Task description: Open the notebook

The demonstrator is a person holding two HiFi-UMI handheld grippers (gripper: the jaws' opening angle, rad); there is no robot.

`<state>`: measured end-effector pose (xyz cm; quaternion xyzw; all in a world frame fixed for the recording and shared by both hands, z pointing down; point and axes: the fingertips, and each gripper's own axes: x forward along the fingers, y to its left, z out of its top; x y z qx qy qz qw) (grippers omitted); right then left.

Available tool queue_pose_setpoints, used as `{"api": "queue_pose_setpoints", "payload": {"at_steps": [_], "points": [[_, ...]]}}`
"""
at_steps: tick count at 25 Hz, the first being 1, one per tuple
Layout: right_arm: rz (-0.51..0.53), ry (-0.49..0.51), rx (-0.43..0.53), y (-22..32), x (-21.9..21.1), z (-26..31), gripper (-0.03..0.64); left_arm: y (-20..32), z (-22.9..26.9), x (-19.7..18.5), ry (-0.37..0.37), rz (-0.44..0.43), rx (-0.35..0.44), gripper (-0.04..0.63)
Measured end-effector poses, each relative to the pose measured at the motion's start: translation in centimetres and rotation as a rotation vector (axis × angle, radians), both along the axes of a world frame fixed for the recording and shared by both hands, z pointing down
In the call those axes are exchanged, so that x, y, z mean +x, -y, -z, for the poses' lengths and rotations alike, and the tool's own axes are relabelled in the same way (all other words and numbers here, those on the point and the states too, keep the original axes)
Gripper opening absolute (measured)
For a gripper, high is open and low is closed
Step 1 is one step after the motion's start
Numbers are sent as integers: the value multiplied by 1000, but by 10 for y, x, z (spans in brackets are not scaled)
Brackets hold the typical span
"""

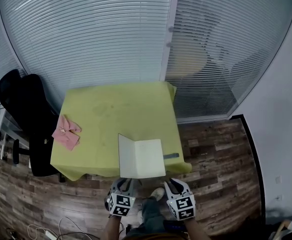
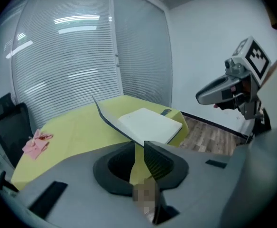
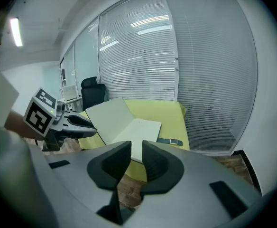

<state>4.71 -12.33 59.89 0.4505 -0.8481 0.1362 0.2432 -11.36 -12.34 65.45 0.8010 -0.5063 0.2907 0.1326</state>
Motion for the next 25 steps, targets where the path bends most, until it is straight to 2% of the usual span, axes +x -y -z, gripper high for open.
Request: {"api": "queue_pose_setpoints", "payload": {"at_steps": [9, 14, 20, 25], "points": [[-13, 1, -25, -1, 6, -14, 84, -2, -16, -23, -271, 186, -62, 86], [-18, 10, -25, 7, 5, -20, 78, 0, -28, -36, -459, 306, -108, 92], [-23, 7, -28, 12, 12, -24, 71, -1, -47, -38, -529, 347, -140, 114], [-37, 73, -46, 14, 6, -20, 69, -1, -67, -38, -674, 427, -217, 121]]}}
